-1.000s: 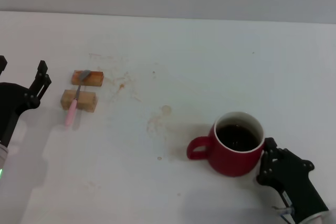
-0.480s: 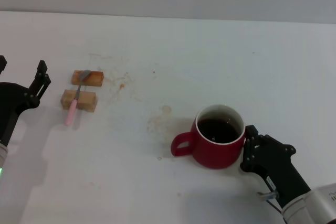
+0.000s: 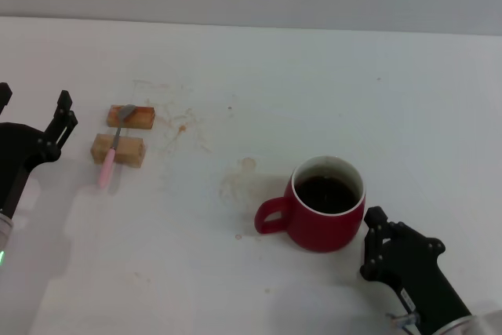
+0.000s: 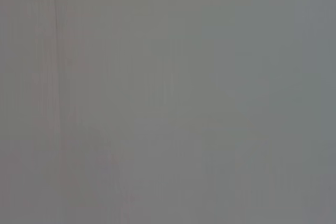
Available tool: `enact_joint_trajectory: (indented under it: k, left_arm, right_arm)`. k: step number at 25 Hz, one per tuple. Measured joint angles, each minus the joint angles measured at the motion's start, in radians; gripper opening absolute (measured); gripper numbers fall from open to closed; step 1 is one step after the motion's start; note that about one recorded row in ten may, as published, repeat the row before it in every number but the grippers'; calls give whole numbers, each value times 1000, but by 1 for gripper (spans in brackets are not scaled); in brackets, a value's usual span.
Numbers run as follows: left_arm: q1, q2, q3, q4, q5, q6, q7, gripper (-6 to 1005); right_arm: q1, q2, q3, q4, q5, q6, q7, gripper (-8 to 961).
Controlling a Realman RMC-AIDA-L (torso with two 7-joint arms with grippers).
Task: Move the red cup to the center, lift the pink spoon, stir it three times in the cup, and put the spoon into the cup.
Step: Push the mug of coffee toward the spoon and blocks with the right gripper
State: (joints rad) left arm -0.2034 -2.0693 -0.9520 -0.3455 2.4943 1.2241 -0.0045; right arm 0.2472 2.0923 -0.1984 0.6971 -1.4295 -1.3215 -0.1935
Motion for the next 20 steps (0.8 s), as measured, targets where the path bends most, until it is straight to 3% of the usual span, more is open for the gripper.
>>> enact_joint_trajectory:
  k: [9,20]
  left_arm:
    - [-1,0,5,5,0,0,-1,845]
    - [0,0,1,10,0,0,-3,844]
  right_arm:
    - [5,0,-1,8,-49,7,-1,-1]
    - [89,0,35,-5,-54,96,8,0]
